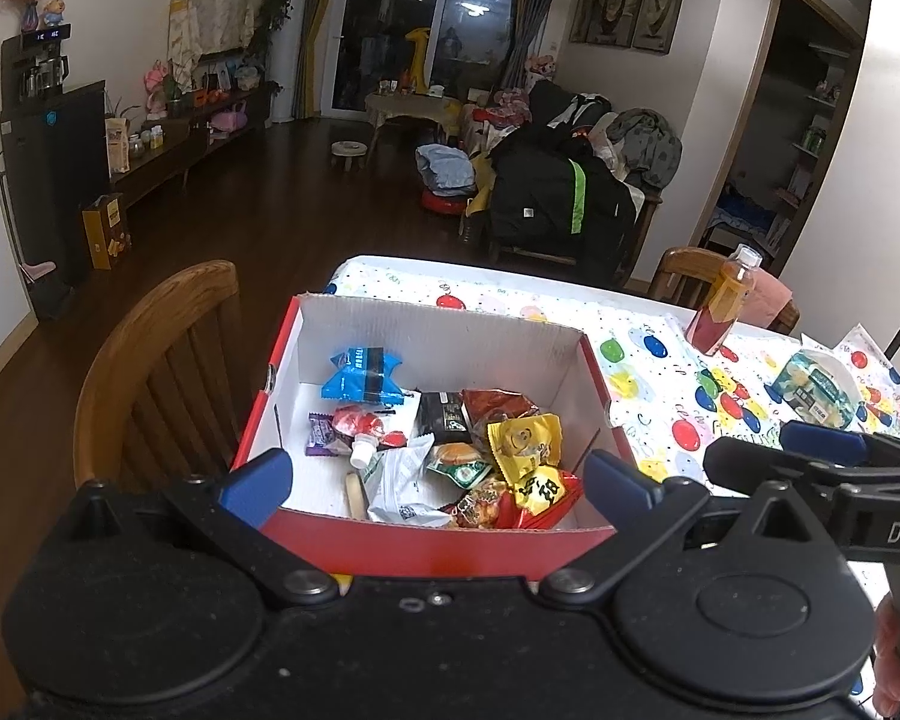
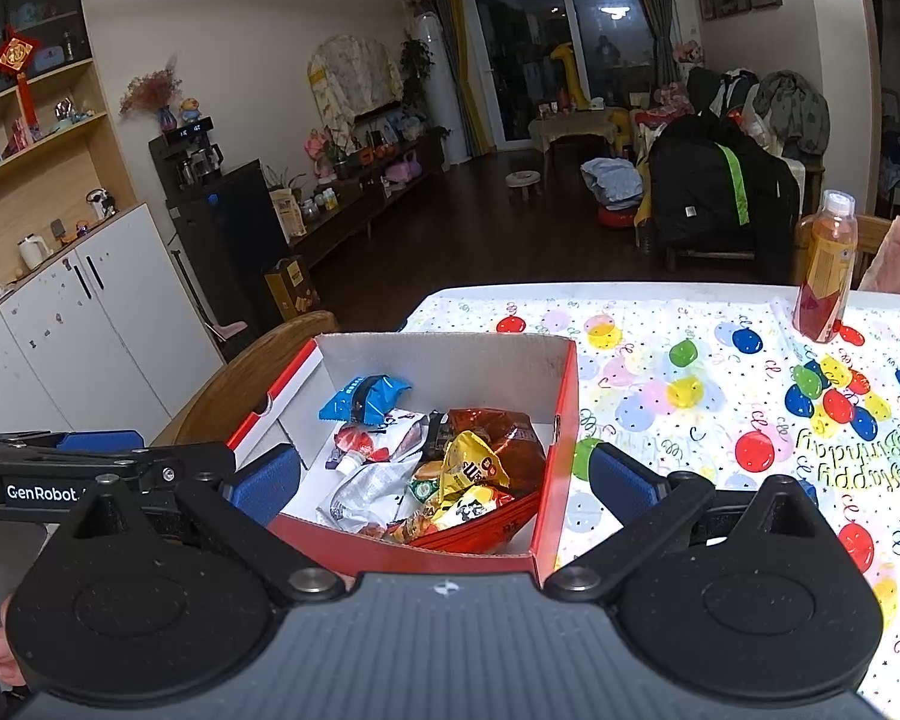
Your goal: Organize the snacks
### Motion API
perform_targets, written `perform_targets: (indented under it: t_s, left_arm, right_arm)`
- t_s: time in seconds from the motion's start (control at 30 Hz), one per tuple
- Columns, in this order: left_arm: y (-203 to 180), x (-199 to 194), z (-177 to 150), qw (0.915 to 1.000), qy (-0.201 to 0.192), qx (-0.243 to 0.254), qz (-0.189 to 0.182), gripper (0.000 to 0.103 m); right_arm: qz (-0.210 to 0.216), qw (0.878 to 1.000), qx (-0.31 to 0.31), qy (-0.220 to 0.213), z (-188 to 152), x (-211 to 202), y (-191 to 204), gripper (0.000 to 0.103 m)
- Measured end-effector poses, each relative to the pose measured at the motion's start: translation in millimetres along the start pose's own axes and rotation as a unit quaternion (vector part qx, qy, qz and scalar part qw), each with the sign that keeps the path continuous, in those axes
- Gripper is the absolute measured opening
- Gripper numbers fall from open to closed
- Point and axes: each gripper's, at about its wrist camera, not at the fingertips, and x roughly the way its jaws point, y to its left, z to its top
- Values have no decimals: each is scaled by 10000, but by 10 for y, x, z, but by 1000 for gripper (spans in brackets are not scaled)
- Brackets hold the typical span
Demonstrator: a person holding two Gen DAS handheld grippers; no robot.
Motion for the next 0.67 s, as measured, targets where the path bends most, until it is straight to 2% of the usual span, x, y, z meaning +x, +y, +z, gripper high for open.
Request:
perform_targets:
  t_s: [0.67]
  left_arm:
    - [-313,-28,-40,9999,-23,-22,153,103]
  right_arm:
    - [181,9998,2,62,14,-76,-317,103]
